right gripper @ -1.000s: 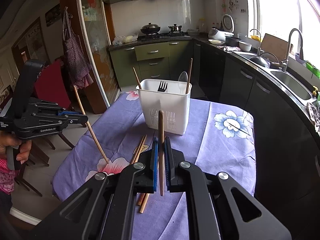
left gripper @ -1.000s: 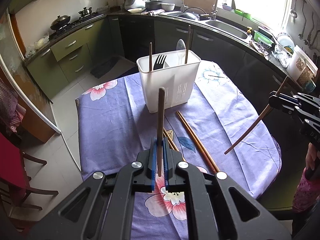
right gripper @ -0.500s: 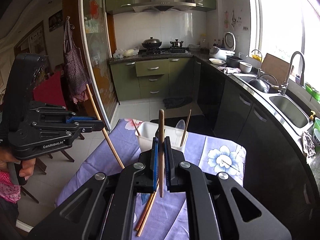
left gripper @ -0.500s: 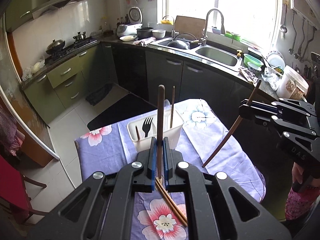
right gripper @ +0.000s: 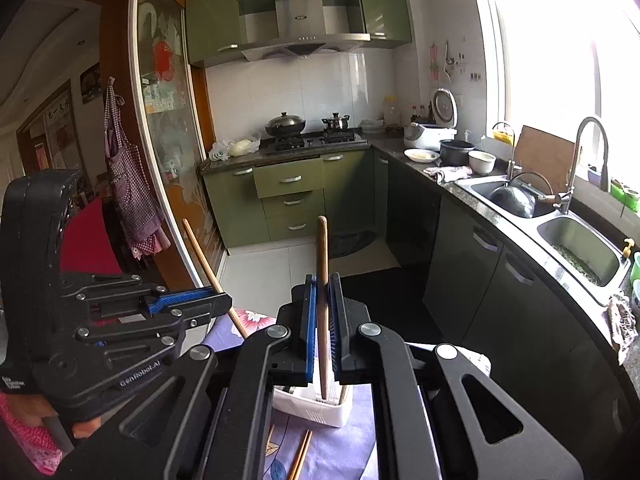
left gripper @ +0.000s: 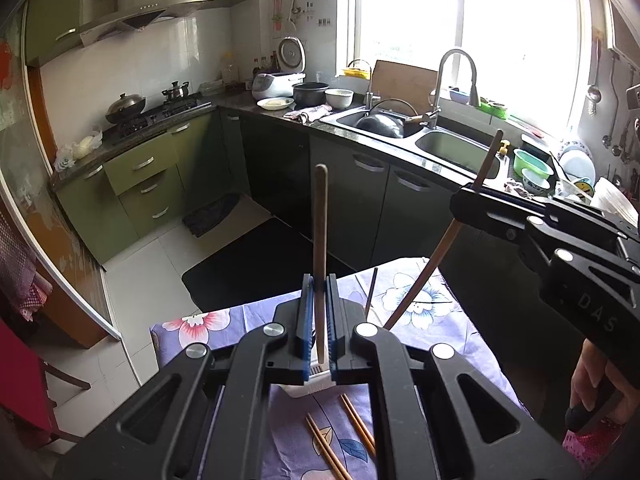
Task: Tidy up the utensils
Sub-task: 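Lower both chopsticks into the white caddy and open both tools, then lower the left tool onto a wooden chopstick and close on it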
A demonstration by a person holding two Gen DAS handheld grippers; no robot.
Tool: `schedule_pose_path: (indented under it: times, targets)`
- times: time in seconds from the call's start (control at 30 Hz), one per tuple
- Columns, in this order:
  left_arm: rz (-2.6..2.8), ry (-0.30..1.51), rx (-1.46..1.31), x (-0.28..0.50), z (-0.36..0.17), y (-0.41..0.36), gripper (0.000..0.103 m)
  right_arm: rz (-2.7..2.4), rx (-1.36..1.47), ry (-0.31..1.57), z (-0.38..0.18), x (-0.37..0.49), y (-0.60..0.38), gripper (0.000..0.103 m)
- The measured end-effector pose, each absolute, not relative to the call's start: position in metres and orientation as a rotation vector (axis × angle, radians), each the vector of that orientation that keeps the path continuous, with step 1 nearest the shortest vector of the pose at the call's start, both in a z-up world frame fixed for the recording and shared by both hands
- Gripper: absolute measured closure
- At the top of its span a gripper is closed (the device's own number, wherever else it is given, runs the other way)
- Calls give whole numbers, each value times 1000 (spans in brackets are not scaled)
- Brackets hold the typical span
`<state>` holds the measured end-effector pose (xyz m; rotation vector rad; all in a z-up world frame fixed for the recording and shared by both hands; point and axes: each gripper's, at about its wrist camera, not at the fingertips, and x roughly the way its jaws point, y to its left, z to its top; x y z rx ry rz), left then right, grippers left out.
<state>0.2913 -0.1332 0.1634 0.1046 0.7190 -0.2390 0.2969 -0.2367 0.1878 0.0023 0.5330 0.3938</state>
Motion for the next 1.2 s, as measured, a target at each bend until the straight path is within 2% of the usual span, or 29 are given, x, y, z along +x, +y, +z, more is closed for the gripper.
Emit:
schedule_pose_path:
  times: [0.33,0.5,0.7,0.77,0.83,1.03,1.2]
  targets:
    - [-192,791,144,316,106,-128,97,408,-8,646,114,331,-229,96]
    - [-189,803,146,313,94,-124,96,401,-18,678,95,328,-230,94]
    - [-198,771,130,287,112,-117,84,408,-15,632,110,294,-237,89]
    - [-202,744,133,270,121,-116,71,419,-8,600,118,274,-242,83]
    - [-200,727,138,254,126,-114,66,419,-3,582,122,257,-247,82]
    - [-216,793,118,210,96,-107,65,431,33,622,84,205,-262,82]
    - [-225,928,74,192,25,-107,65,371,37,724,8,180,-271,82]
